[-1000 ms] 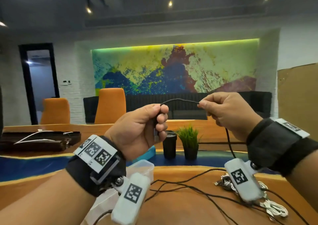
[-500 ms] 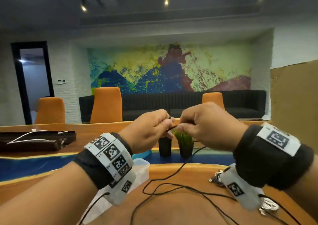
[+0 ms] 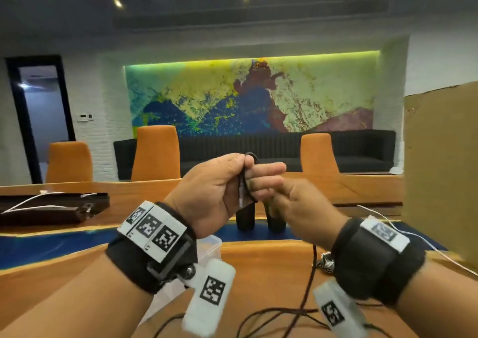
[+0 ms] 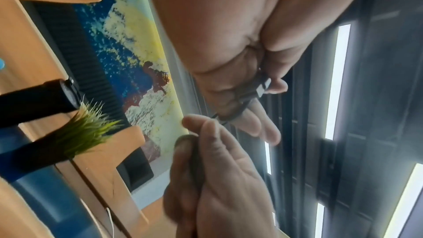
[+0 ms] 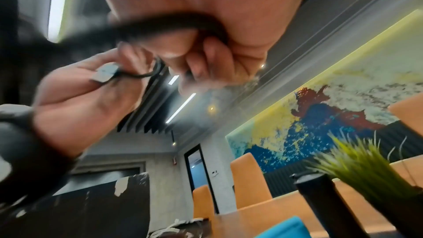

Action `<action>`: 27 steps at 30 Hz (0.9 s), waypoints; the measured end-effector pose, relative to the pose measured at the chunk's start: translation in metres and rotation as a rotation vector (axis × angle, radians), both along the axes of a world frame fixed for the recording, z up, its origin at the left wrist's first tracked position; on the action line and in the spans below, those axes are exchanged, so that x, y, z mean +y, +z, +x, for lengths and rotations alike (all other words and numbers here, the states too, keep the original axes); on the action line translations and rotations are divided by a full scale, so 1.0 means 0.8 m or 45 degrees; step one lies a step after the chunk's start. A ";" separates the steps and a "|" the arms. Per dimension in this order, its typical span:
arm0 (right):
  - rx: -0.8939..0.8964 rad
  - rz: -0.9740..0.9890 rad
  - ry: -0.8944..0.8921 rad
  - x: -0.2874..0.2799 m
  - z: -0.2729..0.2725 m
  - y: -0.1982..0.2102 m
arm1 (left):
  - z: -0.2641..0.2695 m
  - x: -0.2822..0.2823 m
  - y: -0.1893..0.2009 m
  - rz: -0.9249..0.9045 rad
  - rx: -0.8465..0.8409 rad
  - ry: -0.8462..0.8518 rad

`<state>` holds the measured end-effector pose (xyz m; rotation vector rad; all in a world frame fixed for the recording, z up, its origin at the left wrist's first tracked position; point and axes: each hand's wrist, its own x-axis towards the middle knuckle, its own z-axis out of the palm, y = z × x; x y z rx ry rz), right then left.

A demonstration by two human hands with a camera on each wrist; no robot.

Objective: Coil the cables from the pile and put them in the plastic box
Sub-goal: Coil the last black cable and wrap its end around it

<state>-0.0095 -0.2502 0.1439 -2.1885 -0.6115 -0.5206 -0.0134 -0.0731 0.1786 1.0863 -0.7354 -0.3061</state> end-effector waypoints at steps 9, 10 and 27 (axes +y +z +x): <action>0.099 -0.702 -0.026 0.023 -0.057 0.029 | 0.025 0.013 -0.001 0.892 -1.080 0.753; 0.015 -0.751 -0.058 0.023 -0.060 0.039 | 0.026 0.016 0.000 1.006 -1.199 0.788; -0.470 -0.733 -0.328 0.000 0.013 0.030 | -0.012 0.042 0.018 0.412 -0.021 0.007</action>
